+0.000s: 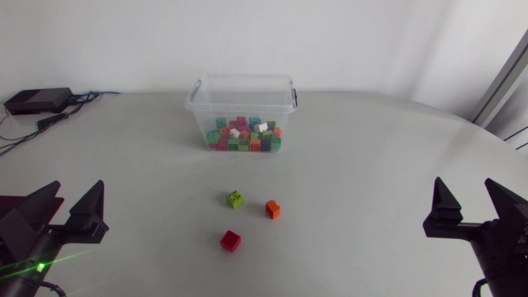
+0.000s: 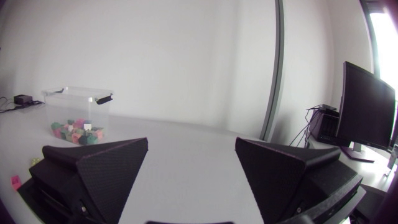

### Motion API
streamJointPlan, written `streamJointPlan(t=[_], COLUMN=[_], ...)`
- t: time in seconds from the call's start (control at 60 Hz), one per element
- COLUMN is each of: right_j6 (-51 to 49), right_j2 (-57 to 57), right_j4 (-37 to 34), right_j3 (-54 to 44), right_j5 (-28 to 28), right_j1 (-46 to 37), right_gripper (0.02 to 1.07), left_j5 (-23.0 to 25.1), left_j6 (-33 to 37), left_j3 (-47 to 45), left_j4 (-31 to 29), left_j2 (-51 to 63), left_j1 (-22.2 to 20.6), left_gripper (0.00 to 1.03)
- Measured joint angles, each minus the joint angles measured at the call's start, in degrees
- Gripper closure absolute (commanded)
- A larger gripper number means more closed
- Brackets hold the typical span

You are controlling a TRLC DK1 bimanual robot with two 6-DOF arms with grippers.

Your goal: Place the duplo bricks in the container

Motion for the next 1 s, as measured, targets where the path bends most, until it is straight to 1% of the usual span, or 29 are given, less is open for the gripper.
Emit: streamJointPlan(t=[0.417,0.517,0.6,0.733,0.85,0.9,0.967,1.0], right_j6=[0.00,0.00,0.00,0.00,0.00,0.00,0.02,0.02], right_j2=[0.00,0.00,0.02,2.16,8.24,11.10,15.61,18.18], right_j4=[0.02,0.02,0.00,0.07,1.14,1.36,1.31,1.07], right_j3=[0.02,0.02,0.07,2.01,5.75,7.43,10.27,12.02], right_j5=[0.02,0.02,0.00,0.00,0.02,0.00,0.02,0.02], right_j1=[0.09,0.70,1.44,2.69,3.39,3.63,3.98,4.28], right_gripper=[0.06,0.06,0.06,0.07,0.07,0.07,0.07,0.07], left_j5=[0.00,-0.02,0.00,0.00,-0.35,-1.51,-3.93,-5.70], left_j6=[0.00,0.00,0.00,-0.02,-0.04,-0.04,-0.46,-0.66], left_j3=[0.02,0.98,2.67,8.59,14.71,16.94,19.82,21.24], left_j4=[-0.09,-1.79,-2.60,-2.56,-2.56,-3.10,-4.44,-5.51], left_j2=[0.00,0.00,0.72,8.02,17.29,21.20,26.82,29.88], left_j1=[-1.36,-1.55,-2.71,-4.72,-6.97,-8.31,-11.39,-13.66], left_gripper=[0.04,0.04,0.04,0.04,0.04,0.05,0.06,0.06])
